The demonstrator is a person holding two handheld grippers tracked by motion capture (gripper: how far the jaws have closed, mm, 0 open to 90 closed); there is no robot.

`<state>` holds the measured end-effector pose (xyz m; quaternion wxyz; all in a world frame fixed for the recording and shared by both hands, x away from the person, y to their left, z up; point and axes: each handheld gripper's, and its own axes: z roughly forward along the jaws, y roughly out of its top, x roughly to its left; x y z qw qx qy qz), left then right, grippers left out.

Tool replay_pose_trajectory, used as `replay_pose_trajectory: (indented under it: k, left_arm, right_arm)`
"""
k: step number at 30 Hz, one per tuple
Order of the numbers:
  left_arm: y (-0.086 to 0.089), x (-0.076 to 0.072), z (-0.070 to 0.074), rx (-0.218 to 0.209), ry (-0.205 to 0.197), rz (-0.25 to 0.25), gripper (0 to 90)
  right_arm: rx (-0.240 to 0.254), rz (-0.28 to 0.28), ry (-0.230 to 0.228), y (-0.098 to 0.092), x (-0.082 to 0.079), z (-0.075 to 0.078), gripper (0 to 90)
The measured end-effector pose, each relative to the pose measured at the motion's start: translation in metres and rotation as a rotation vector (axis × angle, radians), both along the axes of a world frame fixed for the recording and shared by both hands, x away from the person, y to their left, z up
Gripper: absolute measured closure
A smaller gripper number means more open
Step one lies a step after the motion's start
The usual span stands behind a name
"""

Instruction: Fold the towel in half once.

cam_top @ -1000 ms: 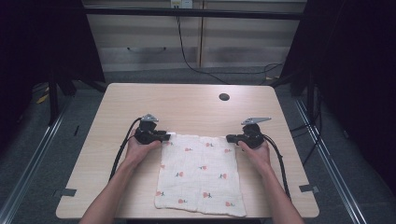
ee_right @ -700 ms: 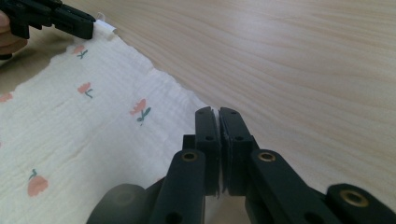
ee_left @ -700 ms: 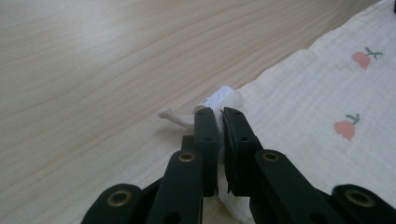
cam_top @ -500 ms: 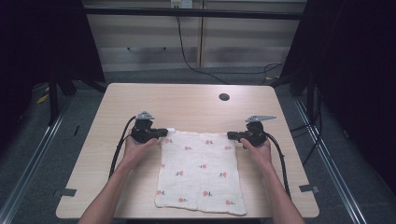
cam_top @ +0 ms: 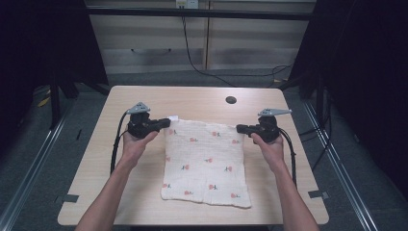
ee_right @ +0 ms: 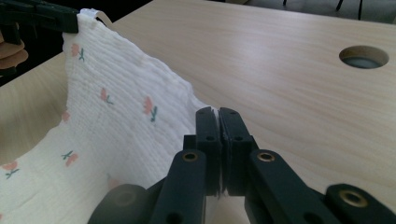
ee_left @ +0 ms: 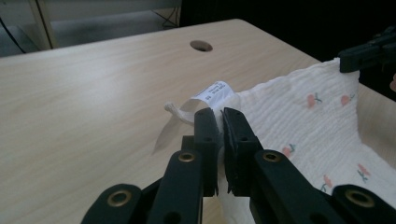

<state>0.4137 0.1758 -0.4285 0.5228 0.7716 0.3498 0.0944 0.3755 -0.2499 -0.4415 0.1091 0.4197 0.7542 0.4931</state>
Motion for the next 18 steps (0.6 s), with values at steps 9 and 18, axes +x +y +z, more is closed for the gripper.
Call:
replay_pose_trajectory:
  k: [9, 18]
  left_arm:
    - [-0.009, -0.003, 0.035, -0.012, -0.083, -0.013, 84.9]
    - [0.001, -0.011, 0.014, 0.001, -0.066, 0.016, 84.8]
  right_arm:
    - [-0.001, -0.001, -0.064, 0.001, 0.008, 0.037, 87.8]
    - [-0.027, 0.019, -0.079, 0.003, -0.003, 0.029, 87.8]
